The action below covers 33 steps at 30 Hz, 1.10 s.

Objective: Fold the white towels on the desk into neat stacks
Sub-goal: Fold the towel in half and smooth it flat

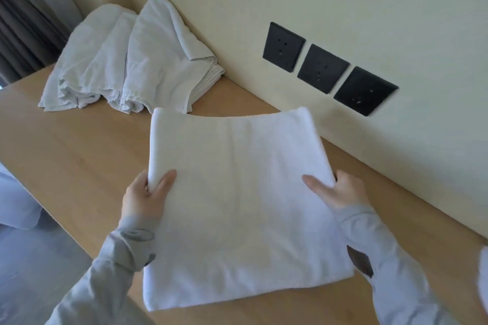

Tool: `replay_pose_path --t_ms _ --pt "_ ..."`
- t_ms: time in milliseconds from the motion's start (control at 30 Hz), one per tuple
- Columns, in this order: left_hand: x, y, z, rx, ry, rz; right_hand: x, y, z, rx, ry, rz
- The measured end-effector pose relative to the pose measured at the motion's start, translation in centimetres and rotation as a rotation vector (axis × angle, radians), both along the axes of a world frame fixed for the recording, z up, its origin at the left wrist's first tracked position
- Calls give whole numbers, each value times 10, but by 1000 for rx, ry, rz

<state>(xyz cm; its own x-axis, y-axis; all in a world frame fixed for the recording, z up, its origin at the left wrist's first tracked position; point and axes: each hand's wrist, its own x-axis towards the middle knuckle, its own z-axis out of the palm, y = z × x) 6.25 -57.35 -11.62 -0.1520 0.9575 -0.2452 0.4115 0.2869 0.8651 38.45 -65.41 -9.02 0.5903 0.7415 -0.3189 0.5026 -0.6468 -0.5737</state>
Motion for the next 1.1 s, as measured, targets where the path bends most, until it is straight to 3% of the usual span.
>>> replay_pose_path --t_ms 133,267,333,400,467,533,600,667,800,967,1100 --pt "36 49 5 -91 121 -360 -5 -92 -21 52 93 -350" --pt "87 73 -33 -160 330 -605 -14 -129 -60 -79 146 -509" --pt "99 66 -49 -170 420 -593 -19 -134 -70 -102 -48 -525" --pt "103 47 -59 34 570 -582 -32 -128 -72 -74 -370 -462" --pt "110 18 -63 336 683 -794 -61 -100 -69 10 -538 -294" --pt "117 -10 -65 478 735 -1119 -93 -69 -75 35 -574 -13" --pt "110 -18 -70 494 798 -1321 -110 -55 -86 -25 -554 190" --pt "92 -2 -77 506 852 -1359 -98 -68 -96 -113 -550 216" --pt "58 31 -90 556 870 -1299 -66 -131 -109 -196 -528 47" --pt "61 27 -82 521 874 -1260 -68 -135 -106 -318 -532 1" --pt "69 -18 -62 537 803 -1285 -118 -111 -91 -142 -550 66"
